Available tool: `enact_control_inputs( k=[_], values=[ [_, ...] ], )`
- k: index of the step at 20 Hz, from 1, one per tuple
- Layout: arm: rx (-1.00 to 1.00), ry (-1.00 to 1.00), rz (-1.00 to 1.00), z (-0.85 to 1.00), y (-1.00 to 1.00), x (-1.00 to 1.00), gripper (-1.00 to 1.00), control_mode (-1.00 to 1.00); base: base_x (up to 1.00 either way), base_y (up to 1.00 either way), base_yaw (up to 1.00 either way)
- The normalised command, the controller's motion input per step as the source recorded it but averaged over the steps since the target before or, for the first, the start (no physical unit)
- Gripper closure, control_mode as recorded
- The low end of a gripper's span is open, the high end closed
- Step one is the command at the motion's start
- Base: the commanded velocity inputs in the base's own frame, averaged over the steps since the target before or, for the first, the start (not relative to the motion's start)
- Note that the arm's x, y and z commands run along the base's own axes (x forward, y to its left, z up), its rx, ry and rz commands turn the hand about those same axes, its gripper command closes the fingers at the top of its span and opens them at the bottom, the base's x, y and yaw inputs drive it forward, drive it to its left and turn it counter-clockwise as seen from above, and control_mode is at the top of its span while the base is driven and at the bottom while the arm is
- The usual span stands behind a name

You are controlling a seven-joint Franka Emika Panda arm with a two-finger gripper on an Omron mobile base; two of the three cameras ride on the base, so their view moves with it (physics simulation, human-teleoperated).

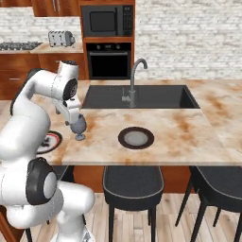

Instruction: Retrieve the wine glasses from the counter and place one next to each plate.

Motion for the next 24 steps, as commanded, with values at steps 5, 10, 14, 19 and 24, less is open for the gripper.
enact_control_inputs(
  k=[5,10,14,19,24],
  values=[
    [-0.17,-0.29,0.0,-0.18,0.0,-0.14,-1.0,-1.0,0.0,0.0,0.0],
    [0.0,0.0,0.01,-0.05,0.1,-0.26,-1.0,1.0,-0.4,0.25,0.02],
    [0.0,0.0,0.0,0.0,0.0,0.0,-1.0,1.0,-0.72,0.96,0.0],
    [0.0,0.0,0.0,0.0,0.0,0.0,-1.0,1.0,-0.21,1.0,0.0],
    [0.0,0.0,0.0,0.0,0.0,0.0,-1.0,1.0,0.01,1.0,0.0]
  ],
)
